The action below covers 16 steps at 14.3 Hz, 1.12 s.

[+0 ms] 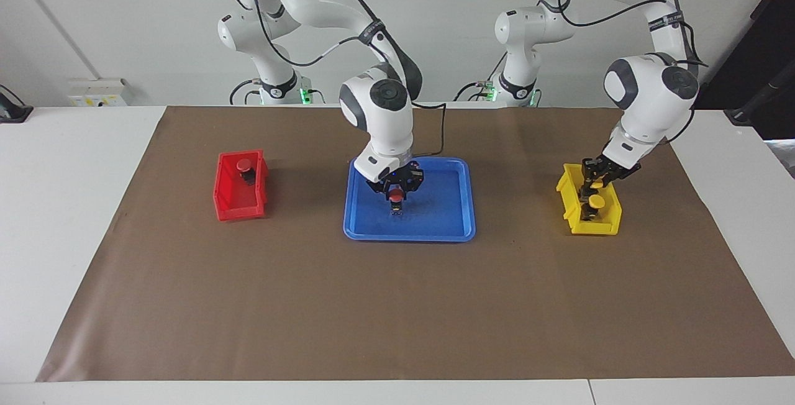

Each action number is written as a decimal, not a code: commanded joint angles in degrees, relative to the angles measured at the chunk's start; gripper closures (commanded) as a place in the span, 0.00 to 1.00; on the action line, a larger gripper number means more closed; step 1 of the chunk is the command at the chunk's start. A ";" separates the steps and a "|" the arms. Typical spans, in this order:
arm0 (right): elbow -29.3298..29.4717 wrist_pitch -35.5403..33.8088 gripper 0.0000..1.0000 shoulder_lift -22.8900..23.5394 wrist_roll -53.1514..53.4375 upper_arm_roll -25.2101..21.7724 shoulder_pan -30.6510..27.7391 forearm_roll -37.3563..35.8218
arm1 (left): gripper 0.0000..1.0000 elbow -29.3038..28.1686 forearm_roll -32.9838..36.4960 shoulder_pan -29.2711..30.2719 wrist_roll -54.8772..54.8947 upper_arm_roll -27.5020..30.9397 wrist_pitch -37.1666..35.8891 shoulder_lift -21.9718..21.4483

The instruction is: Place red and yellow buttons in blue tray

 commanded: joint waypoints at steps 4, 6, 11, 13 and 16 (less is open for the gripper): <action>2.49 -5.82 0.01 -5.63 -2.52 -0.47 -3.83 -1.38 | 0.99 12.31 0.74 -6.38 -12.96 -1.20 -16.32 -1.48; 0.05 -10.48 0.01 -10.98 -7.18 -0.39 -9.36 -2.00 | 0.99 12.30 0.22 -11.92 -20.43 -1.29 -15.79 -1.40; -12.33 -13.75 0.01 -22.32 -22.46 -0.30 -21.04 -2.00 | 0.99 16.42 -0.05 -26.25 -36.79 -1.29 -10.34 5.26; -17.35 -13.84 0.01 -25.67 -31.32 -0.38 -26.14 -1.92 | 0.99 20.81 -0.05 -29.42 -41.10 -1.29 -10.34 10.01; -22.72 -13.49 0.01 -28.40 -43.38 -0.30 -35.11 -1.65 | 0.99 22.41 -0.14 -33.38 -46.02 -1.29 -7.98 12.39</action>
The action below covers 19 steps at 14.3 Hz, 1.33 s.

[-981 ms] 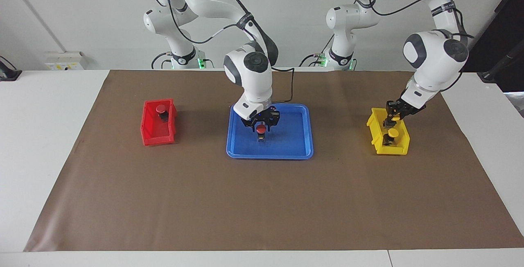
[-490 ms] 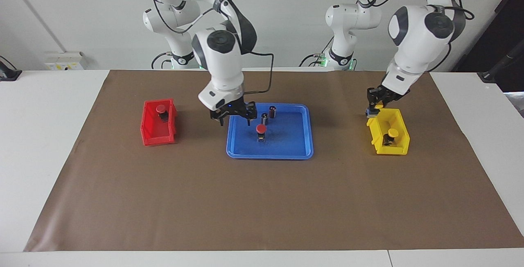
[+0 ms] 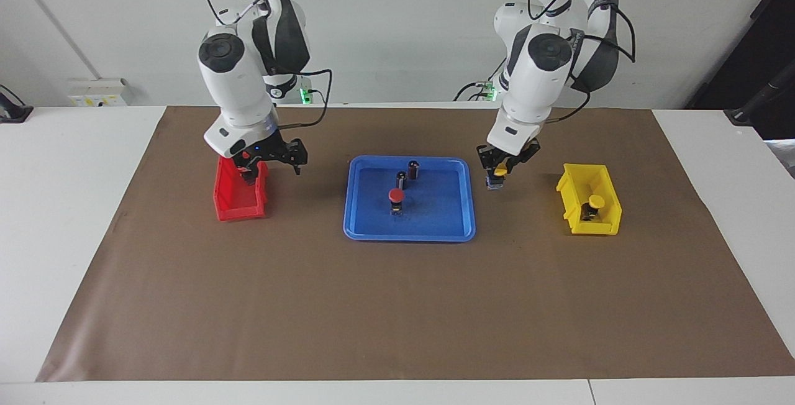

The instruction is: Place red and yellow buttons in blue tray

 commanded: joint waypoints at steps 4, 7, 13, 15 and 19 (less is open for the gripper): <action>-10.80 4.23 0.07 -5.99 -7.72 0.85 -6.93 0.26 | 0.99 9.85 -0.08 -6.40 -8.85 0.94 3.51 10.31; -14.85 8.98 0.15 -6.70 -8.42 0.77 -7.28 0.26 | 0.99 12.24 0.00 -8.95 -12.37 0.94 3.69 14.71; -17.93 12.42 0.28 -6.44 -11.06 0.85 -8.95 0.26 | 0.99 12.42 0.00 -9.66 -13.44 0.94 6.06 16.04; -18.28 12.42 0.31 -6.52 -11.15 0.85 -8.96 0.17 | 0.99 11.10 0.00 -9.49 -13.44 0.94 8.16 16.04; -19.51 12.77 0.37 -6.87 -12.64 0.85 -8.78 0.26 | 0.99 10.66 0.00 -9.48 -13.44 0.94 9.31 16.83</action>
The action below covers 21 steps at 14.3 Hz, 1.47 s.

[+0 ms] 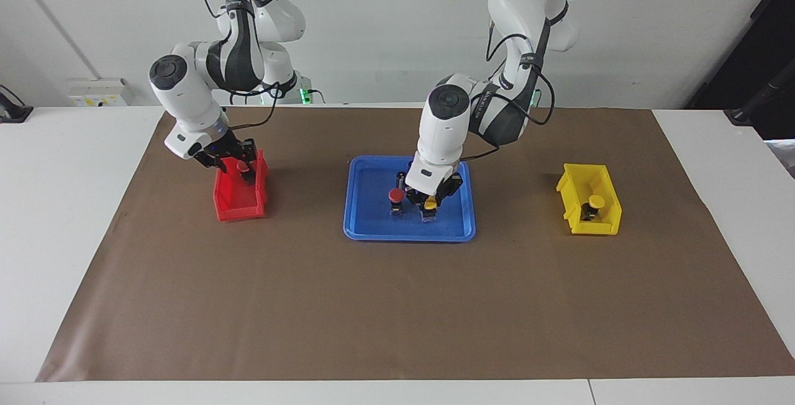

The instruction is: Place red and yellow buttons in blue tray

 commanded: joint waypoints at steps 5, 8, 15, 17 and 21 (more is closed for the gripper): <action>-3.41 1.70 0.38 -2.41 -2.50 0.45 -0.88 0.15 | 0.59 -1.14 0.01 -0.40 -0.74 0.49 2.60 0.56; -3.58 1.61 0.39 -2.50 -3.90 0.45 -1.14 0.15 | 0.30 -0.97 0.01 -0.57 -0.83 0.57 2.16 0.47; -4.81 2.31 0.41 -3.20 -4.08 0.45 -1.14 0.23 | 0.09 -0.18 0.53 0.91 0.13 1.19 -5.29 -4.44; -4.99 2.84 0.46 -3.20 -5.22 0.45 -1.23 0.23 | 0.00 -0.35 0.71 3.37 2.50 1.28 -9.16 -6.82; -5.17 2.93 0.51 -3.20 -5.14 0.45 -1.14 0.15 | 0.00 -1.23 0.80 11.80 15.57 1.37 -15.32 -11.56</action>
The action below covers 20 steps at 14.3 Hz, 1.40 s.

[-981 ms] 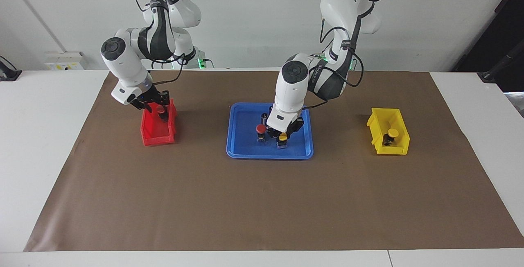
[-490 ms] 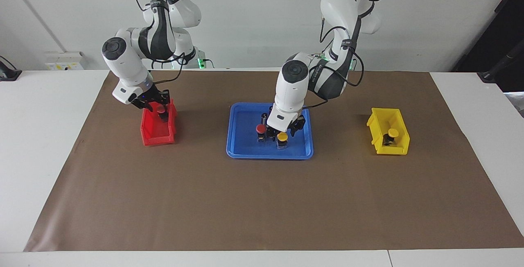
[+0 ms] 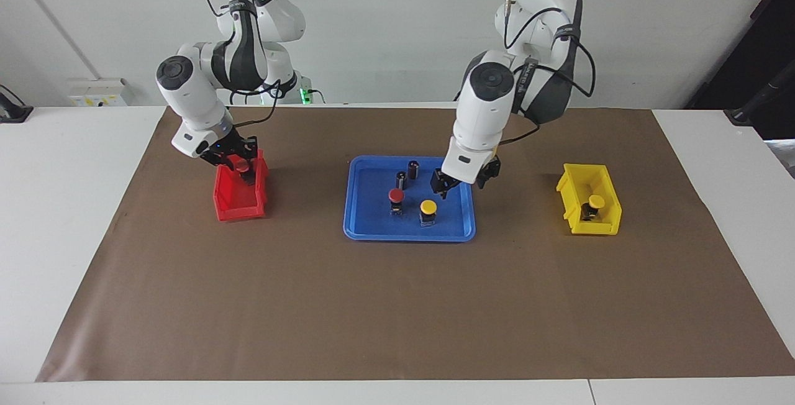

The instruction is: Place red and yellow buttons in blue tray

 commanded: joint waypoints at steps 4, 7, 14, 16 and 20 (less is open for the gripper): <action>-1.79 1.25 0.61 -1.70 -1.64 0.46 -1.04 0.23 | 0.00 -2.35 0.60 12.76 18.68 -0.17 -4.53 -5.63; -1.61 1.17 0.81 -1.70 -1.37 0.46 -1.04 0.24 | 0.00 -5.42 0.52 19.00 27.22 -0.17 -5.85 -10.55; 19.10 -16.04 0.81 4.18 1.16 1.25 -0.25 -0.03 | 0.00 -15.62 0.52 30.18 41.66 -0.17 7.93 -12.15; 26.21 -20.34 0.81 6.28 6.25 3.44 2.38 -0.03 | 0.00 -17.73 0.52 30.63 41.74 -0.17 10.75 -11.97; 37.58 -21.61 0.80 12.09 24.42 3.54 13.00 0.84 | 0.11 -21.68 0.52 30.54 41.31 -0.17 15.76 -11.53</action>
